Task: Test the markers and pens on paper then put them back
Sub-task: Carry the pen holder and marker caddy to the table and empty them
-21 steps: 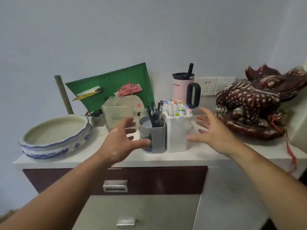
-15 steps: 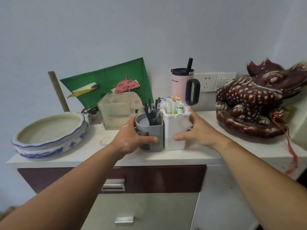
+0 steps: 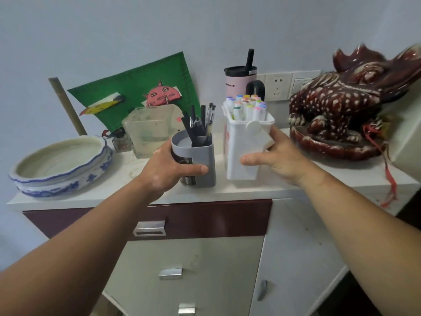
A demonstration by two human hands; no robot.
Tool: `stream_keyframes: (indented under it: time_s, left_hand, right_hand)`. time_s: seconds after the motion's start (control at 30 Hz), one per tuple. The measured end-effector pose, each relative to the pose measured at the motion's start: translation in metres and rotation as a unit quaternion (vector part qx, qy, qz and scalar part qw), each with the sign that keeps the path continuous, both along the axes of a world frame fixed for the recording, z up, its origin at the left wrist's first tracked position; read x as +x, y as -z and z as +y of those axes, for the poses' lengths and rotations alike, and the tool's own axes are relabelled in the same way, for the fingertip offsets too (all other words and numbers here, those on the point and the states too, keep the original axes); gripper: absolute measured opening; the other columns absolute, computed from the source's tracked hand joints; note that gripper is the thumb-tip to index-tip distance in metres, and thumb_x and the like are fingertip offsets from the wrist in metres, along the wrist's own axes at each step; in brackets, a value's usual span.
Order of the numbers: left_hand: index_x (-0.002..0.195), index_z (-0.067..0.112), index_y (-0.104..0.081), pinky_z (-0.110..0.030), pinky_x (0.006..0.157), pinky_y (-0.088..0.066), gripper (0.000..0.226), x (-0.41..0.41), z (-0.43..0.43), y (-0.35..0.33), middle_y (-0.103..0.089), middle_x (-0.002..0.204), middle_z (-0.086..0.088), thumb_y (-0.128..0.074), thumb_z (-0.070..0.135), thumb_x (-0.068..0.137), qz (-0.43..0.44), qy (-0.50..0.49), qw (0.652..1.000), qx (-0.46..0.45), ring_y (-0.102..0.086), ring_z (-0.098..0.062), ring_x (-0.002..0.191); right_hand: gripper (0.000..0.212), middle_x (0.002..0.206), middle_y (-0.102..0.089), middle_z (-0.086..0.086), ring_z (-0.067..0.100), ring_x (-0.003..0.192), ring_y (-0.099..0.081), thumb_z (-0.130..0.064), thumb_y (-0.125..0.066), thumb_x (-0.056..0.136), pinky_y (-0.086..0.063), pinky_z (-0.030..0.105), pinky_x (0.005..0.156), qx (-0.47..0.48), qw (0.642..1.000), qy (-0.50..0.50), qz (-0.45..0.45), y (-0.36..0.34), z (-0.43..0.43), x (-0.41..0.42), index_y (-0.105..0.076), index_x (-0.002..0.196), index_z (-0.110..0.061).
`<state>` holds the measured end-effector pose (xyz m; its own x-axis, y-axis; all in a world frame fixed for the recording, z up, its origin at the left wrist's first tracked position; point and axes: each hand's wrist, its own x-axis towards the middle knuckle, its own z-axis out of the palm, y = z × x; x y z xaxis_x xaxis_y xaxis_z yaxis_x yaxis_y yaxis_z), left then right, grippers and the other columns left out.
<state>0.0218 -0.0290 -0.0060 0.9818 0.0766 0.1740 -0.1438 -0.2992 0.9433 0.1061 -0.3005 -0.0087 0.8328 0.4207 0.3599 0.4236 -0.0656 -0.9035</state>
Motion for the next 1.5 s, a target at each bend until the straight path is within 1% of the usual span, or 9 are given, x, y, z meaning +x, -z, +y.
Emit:
stream_keyframes:
  time_s: [0.2, 0.47, 0.6, 0.77, 1.03, 1.13, 1.23, 1.4, 1.5]
  left_hand:
    - [0.129, 0.031, -0.058, -0.044, 0.092, -0.056, 0.091, -0.06, -0.031, 0.01, -0.072, 0.12, 0.005, -0.097, 0.047, 0.048, -0.037, 0.027, 0.998, 0.047, -0.067, -0.016, 0.111]
    - [0.128, 0.027, -0.06, -0.029, 0.076, -0.059, 0.085, -0.106, -0.101, 0.087, -0.072, 0.12, -0.004, -0.097, 0.042, 0.054, -0.004, 0.173, 0.985, 0.009, -0.07, -0.021, 0.106]
    - [0.127, 0.035, -0.059, -0.022, 0.079, -0.057, 0.085, -0.117, -0.129, 0.13, -0.072, 0.12, 0.003, -0.097, 0.038, 0.051, 0.023, 0.251, 0.967, 0.026, -0.069, -0.013, 0.107]
    - [0.125, 0.036, -0.06, -0.022, 0.073, -0.058, 0.091, -0.139, -0.145, 0.174, -0.073, 0.117, 0.008, -0.097, 0.05, 0.042, 0.053, 0.362, 0.929, 0.061, -0.071, -0.01, 0.102]
    - [0.13, 0.039, -0.054, -0.017, 0.083, -0.056, 0.096, -0.202, -0.173, 0.204, -0.07, 0.12, 0.014, -0.095, 0.046, 0.043, 0.052, 0.587, 0.803, 0.088, -0.067, -0.004, 0.108]
    - [0.134, 0.039, -0.05, -0.03, 0.09, -0.056, 0.107, -0.247, -0.184, 0.211, -0.067, 0.123, 0.015, -0.094, 0.06, 0.039, 0.052, 0.65, 0.749, 0.116, -0.065, -0.005, 0.111]
    - [0.135, 0.047, -0.046, -0.023, 0.086, -0.054, 0.116, -0.302, -0.197, 0.217, -0.064, 0.12, 0.027, -0.087, 0.077, 0.031, 0.037, 0.702, 0.695, 0.15, -0.062, 0.006, 0.108]
    - [0.134, 0.044, -0.048, -0.03, 0.089, -0.056, 0.115, -0.423, -0.22, 0.227, -0.066, 0.121, 0.024, -0.092, 0.072, 0.031, 0.036, 0.793, 0.586, 0.164, -0.064, 0.004, 0.108]
    - [0.134, 0.04, -0.05, -0.037, 0.092, -0.057, 0.112, -0.51, -0.229, 0.232, -0.068, 0.123, 0.017, -0.097, 0.063, 0.035, 0.043, 0.834, 0.525, 0.164, -0.066, -0.005, 0.112]
  right_hand:
    - [0.097, 0.127, -0.069, -0.017, 0.002, 0.114, -0.066, -0.031, -0.096, 0.056, -0.054, 0.016, 0.084, -0.006, 0.999, 0.035, -0.028, 0.009, -0.074, -0.075, -0.052, 0.143, -0.033]
    - [0.102, 0.134, -0.068, -0.008, 0.008, 0.118, -0.067, -0.034, -0.1, 0.058, -0.054, 0.019, 0.086, 0.018, 0.987, 0.144, 0.071, 0.101, -0.155, -0.206, -0.049, 0.146, -0.023]
    - [0.11, 0.144, -0.062, -0.004, 0.016, 0.128, -0.062, -0.021, -0.1, 0.061, -0.056, 0.023, 0.091, 0.031, 0.968, 0.221, 0.11, 0.14, -0.17, -0.284, -0.039, 0.153, -0.03]
    - [0.109, 0.146, -0.059, -0.011, 0.01, 0.131, -0.059, -0.012, -0.098, 0.066, -0.053, 0.017, 0.093, 0.038, 0.921, 0.363, 0.134, 0.177, -0.153, -0.395, -0.037, 0.153, -0.033]
    - [0.106, 0.14, -0.062, -0.013, 0.007, 0.126, -0.061, -0.026, -0.099, 0.065, -0.053, 0.014, 0.092, 0.084, 0.77, 0.612, 0.158, 0.21, -0.042, -0.576, -0.039, 0.152, -0.025]
    - [0.108, 0.142, -0.061, -0.009, 0.014, 0.127, -0.062, -0.031, -0.1, 0.063, -0.056, 0.026, 0.095, 0.088, 0.709, 0.68, 0.165, 0.215, 0.002, -0.645, -0.038, 0.151, -0.03]
    - [0.11, 0.142, -0.058, -0.019, 0.006, 0.129, -0.058, -0.041, -0.099, 0.061, -0.054, 0.017, 0.094, 0.094, 0.642, 0.742, 0.166, 0.213, 0.047, -0.71, -0.035, 0.15, -0.043]
    - [0.11, 0.138, -0.062, -0.01, 0.012, 0.124, -0.062, -0.009, -0.099, 0.062, -0.059, 0.021, 0.083, 0.146, 0.526, 0.822, 0.162, 0.217, 0.118, -0.825, -0.039, 0.152, -0.027]
    - [0.107, 0.135, -0.064, -0.011, 0.013, 0.122, -0.064, -0.009, -0.099, 0.061, -0.058, 0.019, 0.084, 0.153, 0.467, 0.858, 0.152, 0.223, 0.155, -0.898, -0.042, 0.149, -0.026]
